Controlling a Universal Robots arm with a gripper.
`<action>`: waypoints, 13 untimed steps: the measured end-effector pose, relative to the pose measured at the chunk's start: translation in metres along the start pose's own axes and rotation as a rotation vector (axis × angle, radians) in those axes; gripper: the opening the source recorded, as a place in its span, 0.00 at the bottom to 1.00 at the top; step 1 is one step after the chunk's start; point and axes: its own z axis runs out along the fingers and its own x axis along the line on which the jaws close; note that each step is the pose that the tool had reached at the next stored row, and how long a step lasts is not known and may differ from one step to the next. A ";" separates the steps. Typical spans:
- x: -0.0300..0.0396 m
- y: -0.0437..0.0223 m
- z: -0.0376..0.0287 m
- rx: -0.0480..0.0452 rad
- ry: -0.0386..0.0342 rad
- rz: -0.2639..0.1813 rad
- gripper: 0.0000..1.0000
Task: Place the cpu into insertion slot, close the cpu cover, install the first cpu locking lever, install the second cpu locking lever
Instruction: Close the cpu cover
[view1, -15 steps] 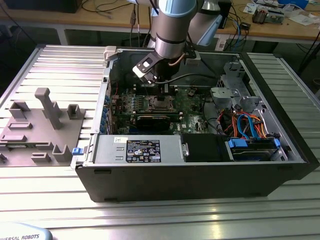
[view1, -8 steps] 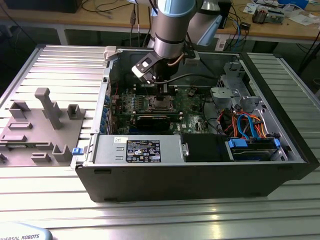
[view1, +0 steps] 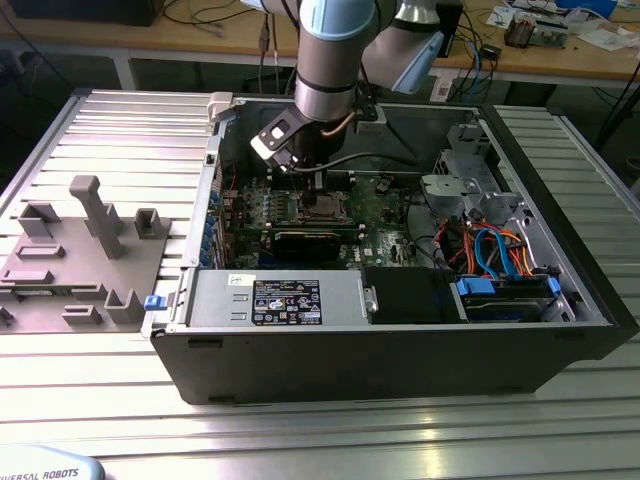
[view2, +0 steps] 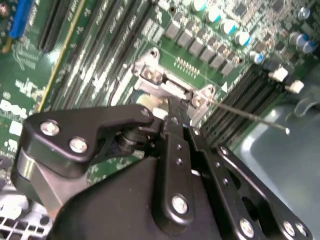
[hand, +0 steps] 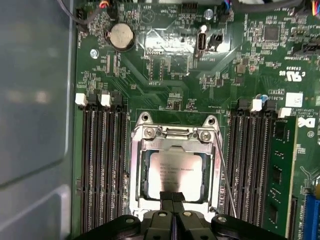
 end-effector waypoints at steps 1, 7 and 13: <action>0.0000 -0.0007 0.0014 0.0000 0.0001 0.000 0.11; -0.0004 -0.0026 0.0042 0.0002 0.0000 0.000 0.11; -0.0003 0.0050 -0.0060 0.0020 0.0003 0.000 0.11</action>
